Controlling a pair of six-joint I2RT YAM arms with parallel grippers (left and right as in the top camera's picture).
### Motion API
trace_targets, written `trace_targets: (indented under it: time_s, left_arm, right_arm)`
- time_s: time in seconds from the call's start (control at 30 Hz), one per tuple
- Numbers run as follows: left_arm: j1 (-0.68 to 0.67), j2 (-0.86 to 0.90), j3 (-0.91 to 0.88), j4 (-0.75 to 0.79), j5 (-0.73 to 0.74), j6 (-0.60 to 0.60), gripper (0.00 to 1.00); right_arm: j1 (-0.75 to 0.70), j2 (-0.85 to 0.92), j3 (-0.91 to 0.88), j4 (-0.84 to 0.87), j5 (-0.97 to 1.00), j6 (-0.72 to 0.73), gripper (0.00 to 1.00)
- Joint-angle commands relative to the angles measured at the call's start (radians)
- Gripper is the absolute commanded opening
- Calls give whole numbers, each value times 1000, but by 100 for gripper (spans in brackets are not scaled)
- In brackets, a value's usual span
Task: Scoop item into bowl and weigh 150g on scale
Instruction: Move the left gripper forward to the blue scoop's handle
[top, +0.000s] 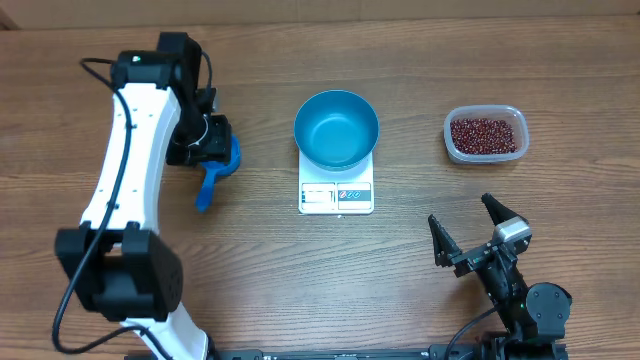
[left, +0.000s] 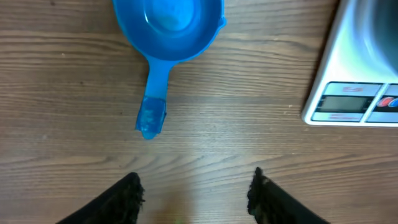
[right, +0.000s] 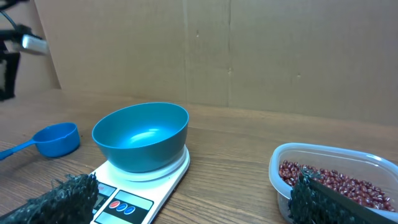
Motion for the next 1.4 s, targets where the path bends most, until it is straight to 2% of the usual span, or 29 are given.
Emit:
trace_targets:
  time_s: [0.0,0.1,0.13,0.17,0.5,0.73,1.37]
  left_arm:
    - [-18,28,3,13,-60,-6,72]
    - [-16,30,-28,48,-109,-14,80]
    - [-14,30,-40,68,-115,-14,87]
    - [-11,30,-56,93,-116,-14,99]
    - [-3,32,-267,333,-115,3,100]
    - [9,33,-312,432,-116,10,100]
    - [14,39,-449,565,-47,9,100]
  right_arm:
    - [5,-8,-10,2,1,0,100]
    - [5,-8,-10,2,1,0,100]
    - [5,-8,-10,2,1,0,100]
    - [5,-8,-10,2,1,0,100]
    - [5,-8,-10,2,1,0,100]
    - [5,-8,-10,2,1,0,100]
    - [5,-8,-10,2,1,0,100]
